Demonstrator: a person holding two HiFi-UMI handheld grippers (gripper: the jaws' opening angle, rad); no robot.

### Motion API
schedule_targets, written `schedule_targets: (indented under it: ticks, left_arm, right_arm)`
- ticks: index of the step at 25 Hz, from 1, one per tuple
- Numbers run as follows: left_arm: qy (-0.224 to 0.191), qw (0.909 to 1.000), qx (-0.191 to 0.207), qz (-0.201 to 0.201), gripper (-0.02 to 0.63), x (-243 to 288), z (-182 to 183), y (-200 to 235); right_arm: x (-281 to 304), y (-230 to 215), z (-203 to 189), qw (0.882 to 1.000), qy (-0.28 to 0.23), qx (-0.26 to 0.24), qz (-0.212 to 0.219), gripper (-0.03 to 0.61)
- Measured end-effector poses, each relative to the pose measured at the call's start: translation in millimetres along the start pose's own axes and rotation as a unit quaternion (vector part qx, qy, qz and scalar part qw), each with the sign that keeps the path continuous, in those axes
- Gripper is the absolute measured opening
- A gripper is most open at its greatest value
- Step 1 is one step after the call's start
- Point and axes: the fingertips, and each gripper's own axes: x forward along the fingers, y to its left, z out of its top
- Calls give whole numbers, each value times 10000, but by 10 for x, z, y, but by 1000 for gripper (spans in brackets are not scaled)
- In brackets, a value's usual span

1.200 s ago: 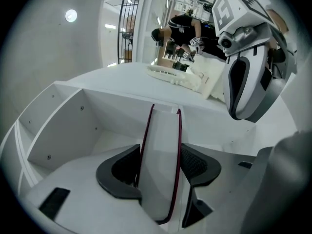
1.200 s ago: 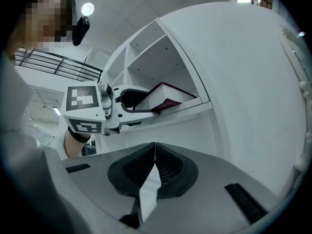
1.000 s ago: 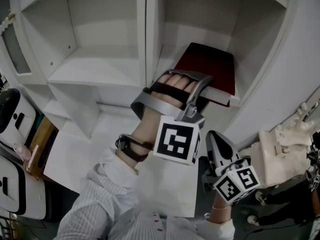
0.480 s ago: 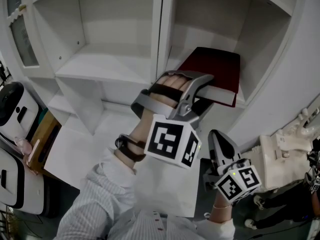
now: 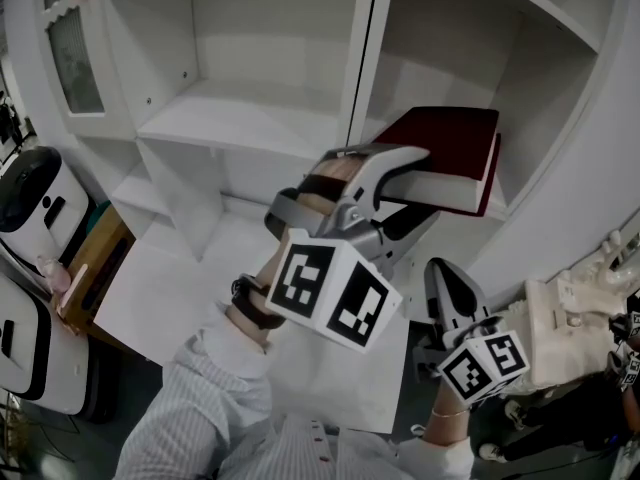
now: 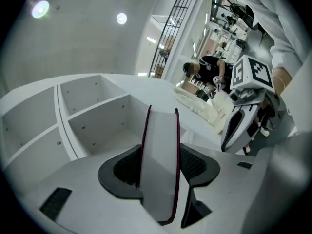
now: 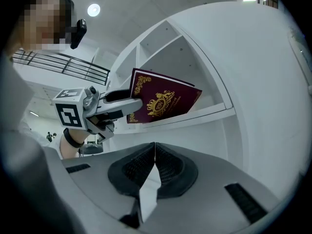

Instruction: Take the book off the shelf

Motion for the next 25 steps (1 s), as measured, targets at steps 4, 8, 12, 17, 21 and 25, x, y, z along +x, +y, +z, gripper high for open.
schedule_targets:
  ticks: [4,8,12,17,21,25]
  left_arm:
    - [-216,9989,-424,23,236,-260,44,79]
    - [-405,9957,-832,58,236,-524,86,152]
    - [-549,9910,-1217,130,236,-801,88,212]
    - [-594,9853,-1594,154,236,-1153,54,277]
    - [-687,9765,-2037,182,236,-1403,16,346]
    - [-836,9655,-2453,247,236,-1583,35,412]
  right_arm:
    - [40,147,23,9999,-14,-32,112,14]
    - [70,279,40,9998,-38,-28,216,14]
    - [129,415,42,9993,-44,-4,359,14]
    - [219,584,21,9985,-68,50,541,14]
    - [328,707,-29,9976,-24,111,683,14]
    - [416,789,-61,9964,47,163,833,14]
